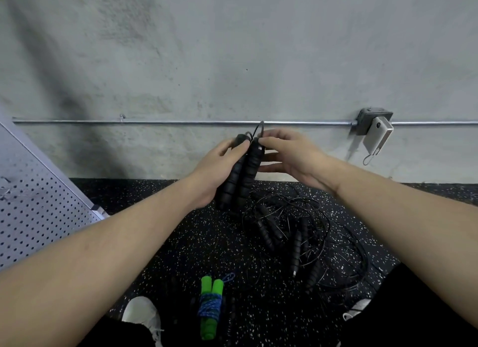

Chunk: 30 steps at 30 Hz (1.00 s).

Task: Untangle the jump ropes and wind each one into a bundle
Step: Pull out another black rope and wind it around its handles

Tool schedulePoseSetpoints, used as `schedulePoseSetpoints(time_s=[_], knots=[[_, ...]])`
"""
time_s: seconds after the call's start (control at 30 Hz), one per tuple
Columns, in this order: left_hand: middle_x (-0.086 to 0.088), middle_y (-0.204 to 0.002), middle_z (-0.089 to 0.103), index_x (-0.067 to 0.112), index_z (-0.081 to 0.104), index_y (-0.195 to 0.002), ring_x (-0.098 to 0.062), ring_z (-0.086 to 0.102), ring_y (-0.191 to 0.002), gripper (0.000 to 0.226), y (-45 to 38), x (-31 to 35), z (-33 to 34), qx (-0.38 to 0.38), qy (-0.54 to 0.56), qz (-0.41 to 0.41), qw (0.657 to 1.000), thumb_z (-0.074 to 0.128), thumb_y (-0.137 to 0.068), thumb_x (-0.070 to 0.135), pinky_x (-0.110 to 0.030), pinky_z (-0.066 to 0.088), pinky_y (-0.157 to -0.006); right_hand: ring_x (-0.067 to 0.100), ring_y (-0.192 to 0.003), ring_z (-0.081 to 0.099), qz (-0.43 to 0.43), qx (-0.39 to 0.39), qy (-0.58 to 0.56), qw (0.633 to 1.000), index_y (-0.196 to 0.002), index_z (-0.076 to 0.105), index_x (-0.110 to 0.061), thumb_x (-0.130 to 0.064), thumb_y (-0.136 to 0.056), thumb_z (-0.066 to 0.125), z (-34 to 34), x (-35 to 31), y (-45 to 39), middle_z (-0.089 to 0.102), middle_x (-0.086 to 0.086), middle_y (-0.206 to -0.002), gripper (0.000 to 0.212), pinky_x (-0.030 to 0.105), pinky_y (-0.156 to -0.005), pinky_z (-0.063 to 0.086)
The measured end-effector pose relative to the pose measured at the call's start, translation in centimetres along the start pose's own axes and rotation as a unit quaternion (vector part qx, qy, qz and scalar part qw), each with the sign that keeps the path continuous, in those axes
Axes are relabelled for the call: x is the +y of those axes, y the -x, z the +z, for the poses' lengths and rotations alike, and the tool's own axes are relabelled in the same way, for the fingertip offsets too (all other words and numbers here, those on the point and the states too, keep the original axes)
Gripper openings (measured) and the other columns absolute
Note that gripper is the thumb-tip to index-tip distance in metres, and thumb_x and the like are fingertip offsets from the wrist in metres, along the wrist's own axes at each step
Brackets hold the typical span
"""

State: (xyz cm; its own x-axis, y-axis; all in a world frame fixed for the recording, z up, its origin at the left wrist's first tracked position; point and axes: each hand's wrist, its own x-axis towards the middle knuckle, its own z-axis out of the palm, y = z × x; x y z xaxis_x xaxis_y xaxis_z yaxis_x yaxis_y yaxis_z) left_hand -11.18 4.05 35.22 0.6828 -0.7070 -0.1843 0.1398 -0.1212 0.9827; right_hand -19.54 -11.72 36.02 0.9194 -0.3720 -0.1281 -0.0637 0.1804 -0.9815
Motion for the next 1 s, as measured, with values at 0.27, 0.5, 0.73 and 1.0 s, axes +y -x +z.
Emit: schedulePoseSetpoints(time_s=[0.27,0.5,0.73,1.0], knots=[[-0.012,-0.115,0.073,0.045,0.047,-0.141,-0.034,0.071,-0.086,0.055,0.8,0.2,-1.9,-0.132,0.058,-0.026,0.989,0.052,-0.101,0.008,-0.036,0.059,-0.065,0.028,-0.078,0.071,0.024,-0.022,-0.014,0.999,-0.112,0.057,-0.005,-0.011,-0.097,0.062,0.1,-0.2,-0.1,0.066,0.015,-0.102,0.017,0.037,-0.068,0.063],[-0.023,-0.118,0.068,0.044,0.047,-0.145,-0.032,0.067,-0.089,0.062,1.4,0.5,-5.6,-0.247,0.071,-0.11,0.96,0.06,-0.092,0.014,-0.044,0.057,-0.077,0.007,-0.119,0.049,-0.188,-0.022,0.352,0.917,-0.135,0.045,-0.029,-0.032,-0.093,0.066,-1.1,0.0,-0.9,0.048,-0.008,-0.131,0.047,0.006,-0.092,0.038],[-0.025,-0.122,0.066,0.038,0.05,-0.144,-0.032,0.066,-0.091,0.059,1.7,0.0,-5.8,-0.262,0.073,-0.15,0.95,0.061,-0.09,0.02,-0.043,0.058,-0.074,0.004,-0.056,0.056,-0.083,-0.061,0.379,0.92,-0.074,0.068,-0.021,-0.063,-0.088,0.046,0.5,1.0,-0.8,0.068,-0.001,-0.065,0.049,0.021,-0.061,0.046],[-0.025,-0.133,0.063,0.014,0.052,-0.145,-0.03,0.064,-0.09,0.054,2.3,0.3,-5.6,-0.255,0.1,-0.178,0.945,0.042,-0.097,0.036,-0.037,0.05,-0.07,0.009,-0.053,0.028,-0.136,0.098,0.332,0.928,-0.064,0.049,-0.002,-0.049,-0.094,0.062,-0.2,0.0,-2.1,0.028,0.001,-0.062,0.057,0.025,-0.048,0.023]])
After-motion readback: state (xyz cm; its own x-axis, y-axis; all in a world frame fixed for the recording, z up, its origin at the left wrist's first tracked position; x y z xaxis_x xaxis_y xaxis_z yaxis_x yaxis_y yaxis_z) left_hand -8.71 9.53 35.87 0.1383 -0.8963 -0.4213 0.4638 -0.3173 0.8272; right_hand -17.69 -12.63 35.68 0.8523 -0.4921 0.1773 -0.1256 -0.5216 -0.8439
